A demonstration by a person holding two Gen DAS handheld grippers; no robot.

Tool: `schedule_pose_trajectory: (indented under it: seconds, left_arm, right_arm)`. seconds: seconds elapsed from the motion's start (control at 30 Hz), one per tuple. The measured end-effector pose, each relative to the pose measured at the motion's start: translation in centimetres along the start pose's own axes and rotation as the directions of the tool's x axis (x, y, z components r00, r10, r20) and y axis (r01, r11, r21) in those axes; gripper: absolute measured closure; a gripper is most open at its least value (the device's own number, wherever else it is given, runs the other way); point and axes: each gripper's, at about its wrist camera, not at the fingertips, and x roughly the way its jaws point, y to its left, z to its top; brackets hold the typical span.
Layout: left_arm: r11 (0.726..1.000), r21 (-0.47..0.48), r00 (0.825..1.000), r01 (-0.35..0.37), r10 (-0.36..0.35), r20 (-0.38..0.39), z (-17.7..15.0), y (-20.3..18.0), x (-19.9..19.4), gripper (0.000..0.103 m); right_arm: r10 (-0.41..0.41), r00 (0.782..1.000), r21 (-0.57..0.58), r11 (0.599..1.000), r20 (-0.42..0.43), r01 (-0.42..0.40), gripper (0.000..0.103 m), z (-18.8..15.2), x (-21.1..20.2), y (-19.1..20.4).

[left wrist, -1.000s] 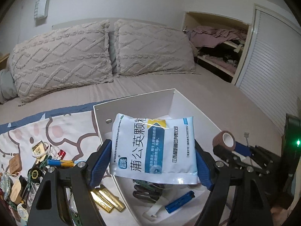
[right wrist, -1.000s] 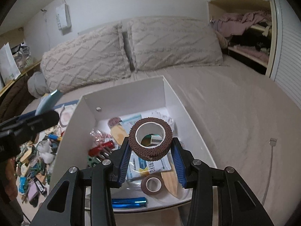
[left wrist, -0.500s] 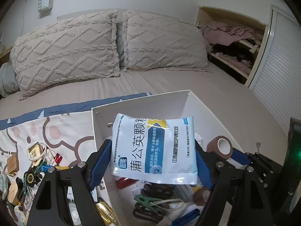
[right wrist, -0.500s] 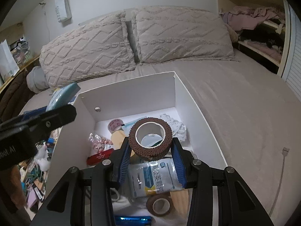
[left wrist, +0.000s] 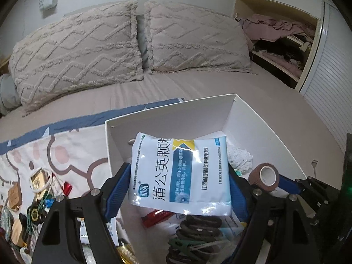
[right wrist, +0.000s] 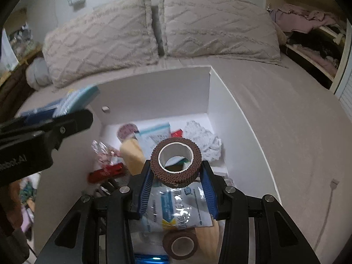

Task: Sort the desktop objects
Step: 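Hold the sachet and tape roll above the open white box with both tools, then open the left tool to drop the sachet while the right tool releases the tape roll into the box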

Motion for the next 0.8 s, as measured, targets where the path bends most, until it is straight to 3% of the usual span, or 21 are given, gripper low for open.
schedule_pose_trajectory:
  seconds: [0.1, 0.2, 0.33, 0.53, 0.57, 0.6, 0.7, 0.8]
  left_arm:
    - [1.000, 0.020, 1.000, 0.002, -0.002, -0.015, -0.1, -0.4, 0.9, 0.021]
    - [1.000, 0.009, 0.998, -0.003, 0.004, -0.055, -0.2, -0.2, 1.7, 0.020]
    - [0.998, -0.054, 0.998, -0.011, 0.008, -0.064, -0.3, 0.7, 1.8, 0.015]
    - [0.998, -0.054, 0.998, -0.008, 0.005, -0.068, -0.5, 0.8, 1.8, 0.006]
    - [0.999, -0.048, 0.998, -0.010, 0.007, -0.062, -0.5, 0.6, 1.7, 0.006]
    - [0.999, -0.044, 0.998, -0.009, 0.006, -0.057, -0.5, 0.5, 1.6, 0.006]
    - [1.000, -0.029, 0.999, -0.009, 0.008, -0.049, -0.5, 0.3, 1.4, 0.005]
    - [0.999, -0.032, 0.999, -0.010, 0.008, -0.047, -0.5, 0.3, 1.4, 0.005]
  right_arm:
    - [-0.026, 1.000, -0.013, 1.000, -0.011, 0.026, 0.060, 0.0, 0.1, 0.2]
    - [0.015, 1.000, 0.012, 1.000, -0.012, -0.015, 0.060, -0.1, 0.2, -0.4]
    - [0.046, 0.998, 0.050, 0.998, -0.041, -0.044, 0.060, -0.4, 0.7, -1.0]
    - [0.030, 1.000, 0.048, 0.998, -0.010, -0.029, 0.059, -0.4, 0.2, -0.5]
    - [0.023, 1.000, 0.044, 0.999, -0.004, -0.023, 0.057, -0.4, 0.2, -0.4]
    - [0.017, 1.000, 0.040, 0.999, 0.003, -0.017, 0.047, -0.4, 0.1, -0.3]
    - [0.022, 0.999, 0.035, 0.999, 0.028, -0.023, 0.031, -0.2, -0.3, -0.3]
    - [0.032, 0.999, 0.025, 0.999, 0.028, -0.033, 0.030, -0.2, -0.2, -0.2]
